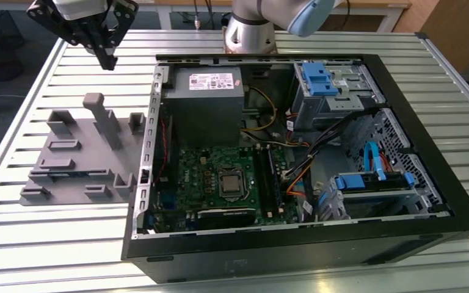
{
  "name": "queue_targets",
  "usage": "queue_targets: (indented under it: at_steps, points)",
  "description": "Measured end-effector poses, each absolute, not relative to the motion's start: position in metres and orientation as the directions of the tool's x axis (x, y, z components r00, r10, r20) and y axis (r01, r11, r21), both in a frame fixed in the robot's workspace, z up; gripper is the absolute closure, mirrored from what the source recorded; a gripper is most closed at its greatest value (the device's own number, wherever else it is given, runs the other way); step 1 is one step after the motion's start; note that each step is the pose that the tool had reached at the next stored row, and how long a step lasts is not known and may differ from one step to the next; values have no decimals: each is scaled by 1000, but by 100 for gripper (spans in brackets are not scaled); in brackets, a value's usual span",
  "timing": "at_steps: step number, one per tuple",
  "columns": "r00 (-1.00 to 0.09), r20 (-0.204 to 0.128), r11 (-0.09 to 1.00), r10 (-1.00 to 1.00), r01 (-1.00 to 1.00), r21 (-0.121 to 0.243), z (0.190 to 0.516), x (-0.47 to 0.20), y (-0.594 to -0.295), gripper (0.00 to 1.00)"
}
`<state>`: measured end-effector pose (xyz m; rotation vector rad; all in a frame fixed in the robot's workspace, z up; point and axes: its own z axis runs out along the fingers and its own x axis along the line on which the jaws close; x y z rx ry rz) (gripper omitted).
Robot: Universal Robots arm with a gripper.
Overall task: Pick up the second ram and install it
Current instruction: 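Reach for the second ram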
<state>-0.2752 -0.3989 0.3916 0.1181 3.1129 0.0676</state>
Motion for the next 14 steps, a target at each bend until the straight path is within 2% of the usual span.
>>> queue_targets:
  at_steps: [14]
  points:
    - [-997, -24, 996, 76, 75, 44, 392, -294, -399, 89]
